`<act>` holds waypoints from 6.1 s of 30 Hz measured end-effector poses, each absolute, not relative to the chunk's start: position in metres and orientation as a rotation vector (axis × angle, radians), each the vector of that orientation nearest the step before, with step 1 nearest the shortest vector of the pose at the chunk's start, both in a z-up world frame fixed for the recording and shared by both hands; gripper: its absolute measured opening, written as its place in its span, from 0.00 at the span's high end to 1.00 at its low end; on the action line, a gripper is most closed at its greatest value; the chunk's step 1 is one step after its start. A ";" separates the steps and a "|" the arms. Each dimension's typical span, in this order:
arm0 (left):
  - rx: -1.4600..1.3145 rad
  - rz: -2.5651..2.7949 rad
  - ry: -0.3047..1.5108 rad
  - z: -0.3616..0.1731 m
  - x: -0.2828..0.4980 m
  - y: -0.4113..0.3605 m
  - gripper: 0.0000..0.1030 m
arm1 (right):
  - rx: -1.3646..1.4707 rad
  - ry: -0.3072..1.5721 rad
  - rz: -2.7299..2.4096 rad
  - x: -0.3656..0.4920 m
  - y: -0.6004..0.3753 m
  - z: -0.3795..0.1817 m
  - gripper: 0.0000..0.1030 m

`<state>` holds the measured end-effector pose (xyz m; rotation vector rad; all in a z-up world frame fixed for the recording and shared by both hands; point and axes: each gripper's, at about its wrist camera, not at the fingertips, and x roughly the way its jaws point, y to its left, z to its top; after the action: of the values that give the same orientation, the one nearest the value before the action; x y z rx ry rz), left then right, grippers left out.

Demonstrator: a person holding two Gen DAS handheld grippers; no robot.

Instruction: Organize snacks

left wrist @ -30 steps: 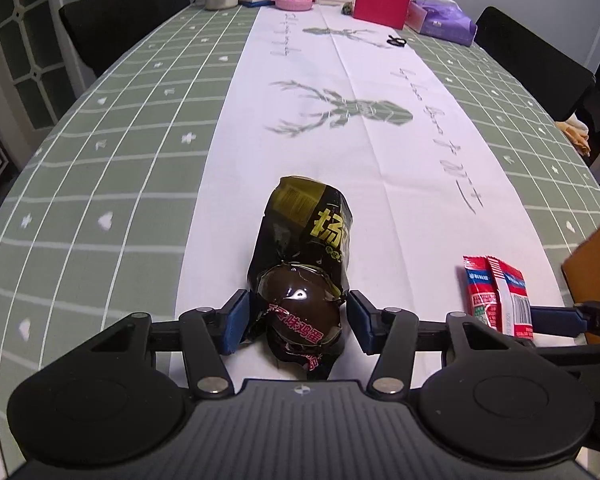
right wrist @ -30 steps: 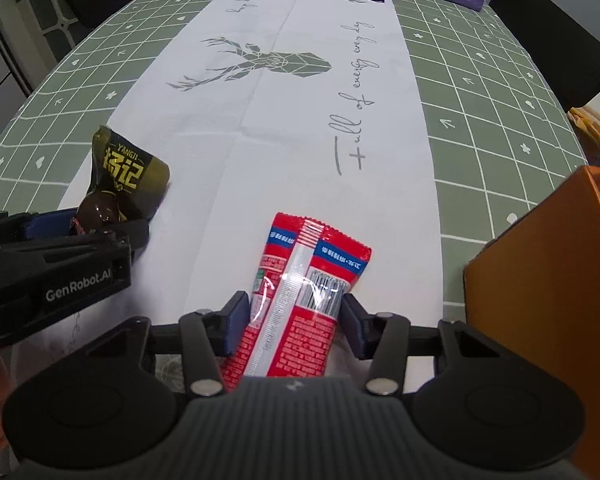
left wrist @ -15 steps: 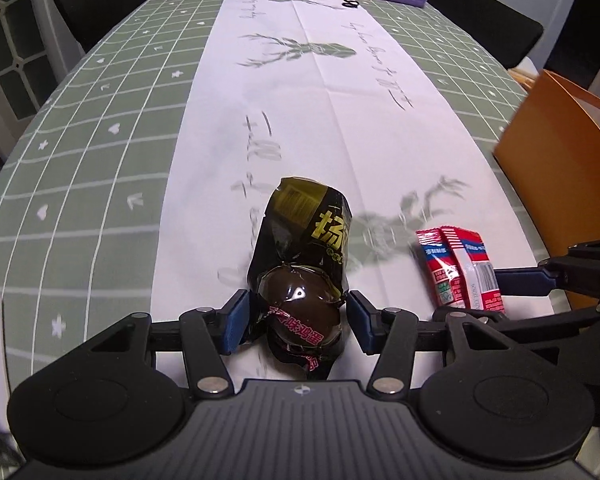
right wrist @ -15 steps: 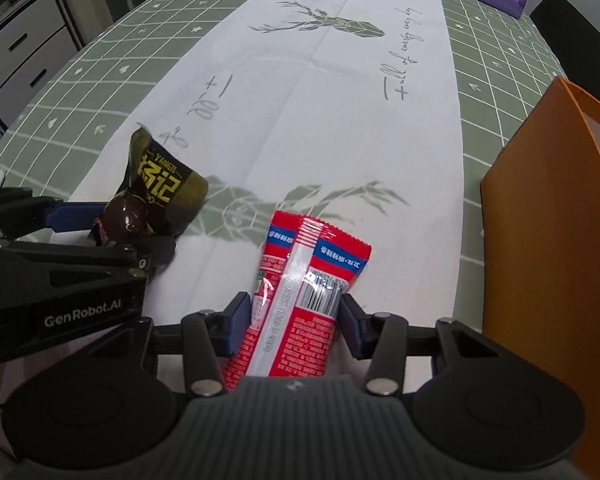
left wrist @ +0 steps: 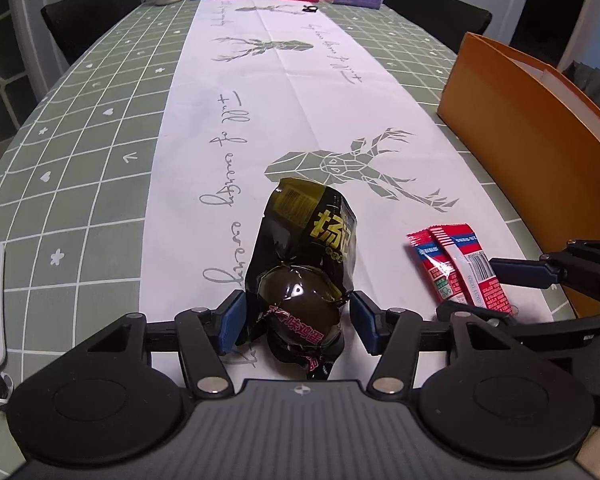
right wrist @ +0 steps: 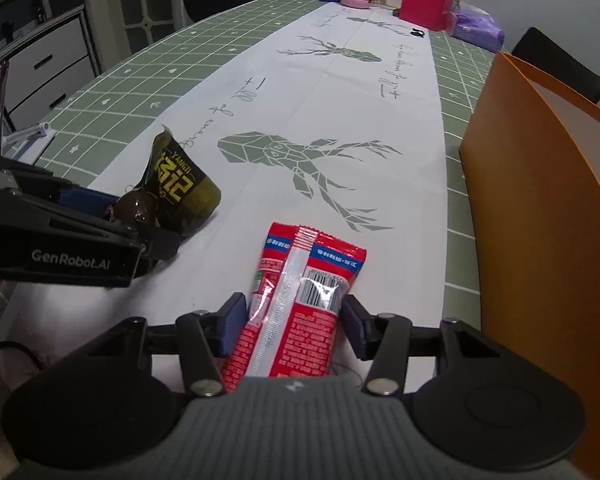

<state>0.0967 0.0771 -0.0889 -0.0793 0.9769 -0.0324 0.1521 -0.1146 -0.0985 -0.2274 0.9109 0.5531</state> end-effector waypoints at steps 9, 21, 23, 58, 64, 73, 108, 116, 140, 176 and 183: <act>-0.104 -0.155 0.826 -0.085 0.082 0.091 0.20 | -0.154 0.866 0.443 0.135 -0.127 -0.098 0.28; 0.059 -0.172 0.807 -0.097 0.081 0.073 0.22 | -0.156 0.812 0.452 0.114 -0.128 -0.116 0.21; 0.058 -0.166 0.817 -0.101 0.083 0.074 0.24 | -0.156 0.799 0.454 0.113 -0.129 -0.116 0.21; -0.063 -0.068 0.920 -0.083 0.088 0.071 0.38 | -0.177 0.787 0.593 0.119 -0.139 -0.088 0.76; -0.050 -0.065 0.960 -0.056 0.094 0.060 0.38 | -0.206 0.799 0.657 0.126 -0.147 -0.064 0.76; -0.040 -0.147 0.967 -0.003 0.115 0.034 0.38 | -0.206 0.788 0.691 0.146 -0.177 -0.019 0.76; 0.381 -0.492 1.143 -0.008 0.261 -0.177 0.38 | -0.352 0.981 0.412 0.281 -0.328 -0.004 0.75; 0.410 -0.463 1.176 -0.031 0.289 -0.179 0.38 | -0.374 0.952 0.462 0.317 -0.325 -0.020 0.75; 0.569 -0.455 1.209 -0.048 0.283 -0.188 0.23 | -0.443 1.030 0.506 0.328 -0.313 -0.033 0.41; 0.107 -0.137 0.393 0.075 0.027 -0.067 0.13 | -0.132 0.463 0.342 0.057 -0.289 0.048 0.12; 0.077 -0.010 0.410 0.046 0.015 -0.054 0.10 | -0.128 0.342 0.218 0.013 -0.266 0.036 0.03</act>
<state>0.0149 -0.0537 0.0461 0.0768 0.4101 -0.0098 0.0129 -0.2662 0.0359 -0.1283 0.3421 0.2179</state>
